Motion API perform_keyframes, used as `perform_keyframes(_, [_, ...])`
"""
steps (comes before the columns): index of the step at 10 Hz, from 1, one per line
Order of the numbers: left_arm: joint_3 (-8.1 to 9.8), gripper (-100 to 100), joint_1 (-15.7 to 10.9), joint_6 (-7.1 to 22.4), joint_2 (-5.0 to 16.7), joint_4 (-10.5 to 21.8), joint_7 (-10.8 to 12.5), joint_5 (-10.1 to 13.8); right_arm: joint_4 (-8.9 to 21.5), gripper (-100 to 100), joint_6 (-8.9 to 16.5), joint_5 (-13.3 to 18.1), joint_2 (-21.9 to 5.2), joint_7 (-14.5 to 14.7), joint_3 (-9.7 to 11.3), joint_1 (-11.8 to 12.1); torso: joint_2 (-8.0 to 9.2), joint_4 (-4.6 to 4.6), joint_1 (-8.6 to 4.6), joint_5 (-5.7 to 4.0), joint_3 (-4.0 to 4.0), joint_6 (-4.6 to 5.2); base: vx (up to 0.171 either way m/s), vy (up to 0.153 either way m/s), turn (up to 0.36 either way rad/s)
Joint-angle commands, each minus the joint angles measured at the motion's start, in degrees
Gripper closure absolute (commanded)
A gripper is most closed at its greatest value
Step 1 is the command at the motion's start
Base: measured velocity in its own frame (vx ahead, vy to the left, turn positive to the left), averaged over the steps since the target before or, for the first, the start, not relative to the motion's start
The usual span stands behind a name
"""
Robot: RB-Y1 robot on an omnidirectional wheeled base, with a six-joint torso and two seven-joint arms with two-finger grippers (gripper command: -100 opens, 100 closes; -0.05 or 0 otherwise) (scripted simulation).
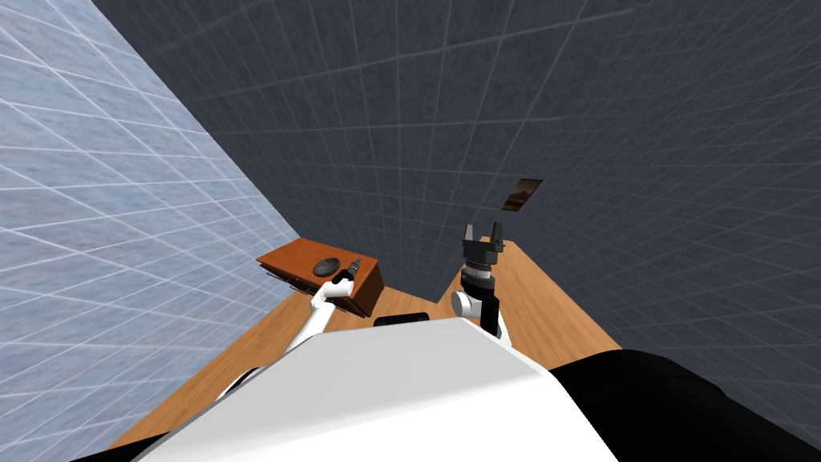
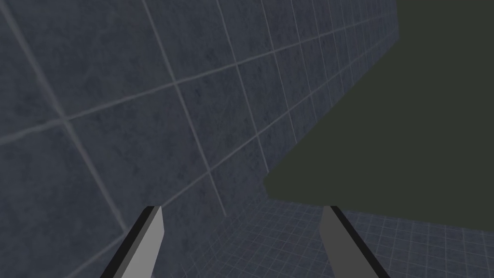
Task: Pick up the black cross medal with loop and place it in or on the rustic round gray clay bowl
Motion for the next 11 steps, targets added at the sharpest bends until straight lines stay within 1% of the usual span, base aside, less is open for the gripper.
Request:
perform_keyframes(1, [0.04,-100,-1.1,1.6,0.6,2.9,-0.5,0.4,0.0,0,0.0,0.0,0.0,0.0,0.0,0.0,0.0,0.0,0.0,0.0,0.0,0.0,0.048,-0.011,-0.016])
perform_keyframes(2, [0.4,-100,-3.1,3.5,1.1,5.7,-1.4,0.4,0.0,0,0.0,0.0,0.0,0.0,0.0,0.0,0.01,-0.02,0.0,0.01,-0.01,-0.01,0.058,-0.017,-0.03])
perform_keyframes(3, [0.4,-100,-3.1,4.1,1.1,6.9,-1.4,0.4,0.0,0,0.0,0.0,0.0,0.0,0.0,0.0,-0.03,-0.01,-0.02,0.0,-0.02,-0.01,0.049,-0.011,-0.015])
perform_keyframes(4, [0.77,-100,-5.2,6.2,1.5,9.0,-2.4,0.5,0.0,0,0.0,0.0,0.0,0.0,0.0,0.0,0.01,-0.01,-0.01,0.0,0.0,-0.02,0.048,-0.005,-0.025])
perform_keyframes(5, [0.77,-100,-5.2,6.6,1.5,10.2,-2.4,0.5,0.0,0,0.0,0.0,0.0,0.0,0.0,0.0,0.01,-0.01,0.01,0.01,0.0,-0.01,0.049,0.005,-0.013])
perform_keyframes(6, [1.14,-100,-7.2,8.7,2.0,12.4,-3.2,0.5,0.0,0,0.0,0.0,0.0,0.0,0.0,0.0,0.01,-0.01,0.05,0.02,0.0,-0.02,0.062,0.023,-0.019])
perform_keyframes(7, [1.14,-100,-7.2,9.1,2.0,14.0,-3.2,0.5,0.0,0,0.0,0.0,0.0,0.0,0.0,0.0,-0.03,-0.01,0.11,0.02,-0.02,-0.01,0.057,0.017,-0.017])
perform_keyframes(8, [1.14,-100,-7.2,9.1,2.0,14.2,-3.2,0.5,0.0,0,0.0,0.0,0.0,0.0,0.0,0.0,0.0,-0.02,0.1,0.03,-0.01,-0.03,0.026,0.005,0.0])
perform_keyframes(9, [1.52,-100,-9.1,11.6,2.4,16.0,-4.1,0.5,0.0,0,0.0,0.0,0.0,0.0,0.0,0.0,0.08,0.0,0.06,0.02,0.03,-0.02,0.04,0.011,-0.023])
perform_keyframes(10, [1.52,-100,-9.1,11.6,2.4,17.6,-4.1,0.5,0.0,0,0.0,0.0,0.0,0.0,0.0,0.0,0.05,0.01,0.07,0.02,0.02,-0.01,0.045,0.014,-0.015])
perform_keyframes(11, [1.89,-100,-11.1,13.7,2.8,20.4,-4.9,0.5,0.0,0,0.0,0.0,0.0,0.0,0.0,0.0,0.04,-0.01,0.08,0.03,0.01,-0.02,0.055,0.028,-0.021])
